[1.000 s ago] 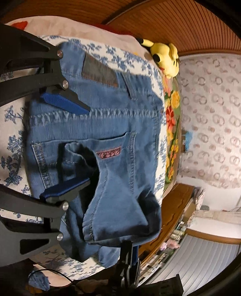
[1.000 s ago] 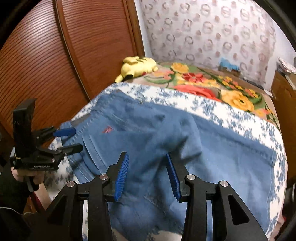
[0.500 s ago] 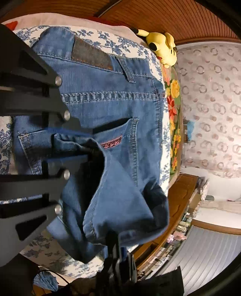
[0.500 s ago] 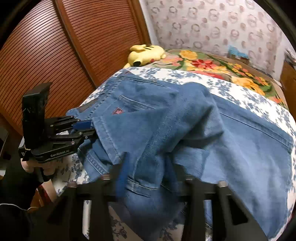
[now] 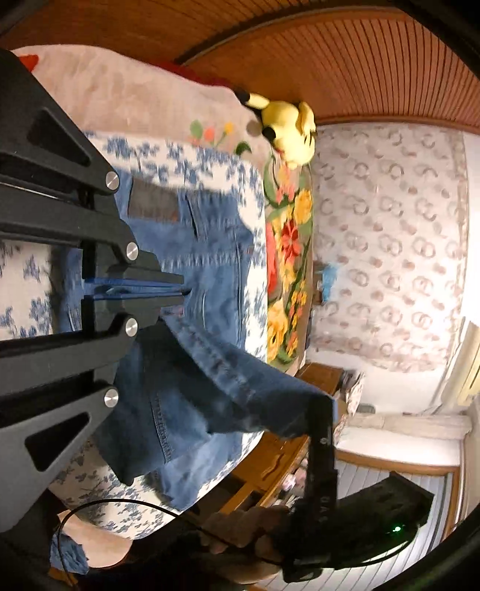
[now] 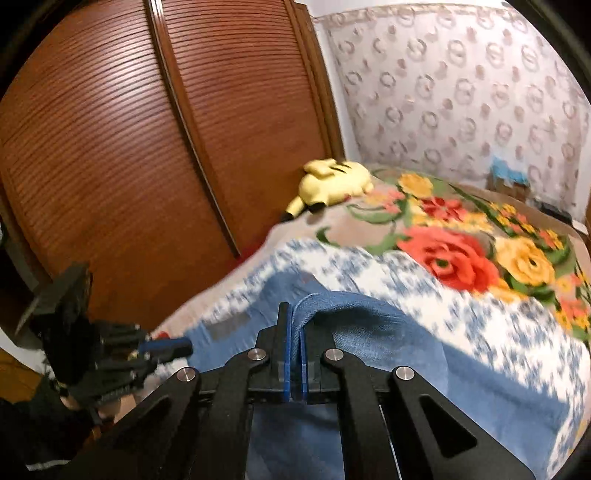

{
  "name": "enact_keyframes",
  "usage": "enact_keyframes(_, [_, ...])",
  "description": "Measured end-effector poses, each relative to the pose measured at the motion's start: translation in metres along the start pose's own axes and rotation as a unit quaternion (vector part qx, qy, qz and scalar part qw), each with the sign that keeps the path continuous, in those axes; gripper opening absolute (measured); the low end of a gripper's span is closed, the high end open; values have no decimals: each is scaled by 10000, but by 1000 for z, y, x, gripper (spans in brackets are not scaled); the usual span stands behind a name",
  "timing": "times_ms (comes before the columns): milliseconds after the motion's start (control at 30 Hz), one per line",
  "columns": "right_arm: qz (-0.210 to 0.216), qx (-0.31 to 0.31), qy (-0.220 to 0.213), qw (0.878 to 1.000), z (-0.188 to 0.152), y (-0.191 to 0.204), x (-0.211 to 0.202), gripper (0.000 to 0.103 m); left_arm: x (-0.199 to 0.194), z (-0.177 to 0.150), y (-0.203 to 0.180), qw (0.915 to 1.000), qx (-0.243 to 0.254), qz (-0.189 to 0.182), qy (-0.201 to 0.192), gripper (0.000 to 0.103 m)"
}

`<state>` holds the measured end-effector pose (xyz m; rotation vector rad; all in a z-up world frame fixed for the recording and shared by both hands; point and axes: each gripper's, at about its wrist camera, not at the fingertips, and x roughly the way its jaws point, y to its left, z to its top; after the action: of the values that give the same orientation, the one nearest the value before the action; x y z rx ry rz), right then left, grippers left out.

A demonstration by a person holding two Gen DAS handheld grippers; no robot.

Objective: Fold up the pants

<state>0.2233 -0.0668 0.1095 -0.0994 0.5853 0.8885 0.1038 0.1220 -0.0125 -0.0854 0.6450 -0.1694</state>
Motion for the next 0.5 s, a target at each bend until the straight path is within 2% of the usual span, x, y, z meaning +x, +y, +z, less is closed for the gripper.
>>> enact_keyframes(100, [-14,-162,37,9999,4,7,8,3,6,-2,5,9999,-55,73,115,7])
enact_keyframes(133, [0,-182,67,9998,4,7,10,3,10,-4,6,9998,-59,38,170,14])
enact_keyframes(200, [-12,-234,138,9996,2,9,20,3,19,-7,6,9997,-72,-78,212,42])
enact_keyframes(267, [-13,-229,203,9995,2,7,24,3,30,-9,5,9995,-68,-154,268,54])
enact_keyframes(500, [-113,-102,316,9994,10,3,25,3,87,-4,9,9977,-20,-379,563,55])
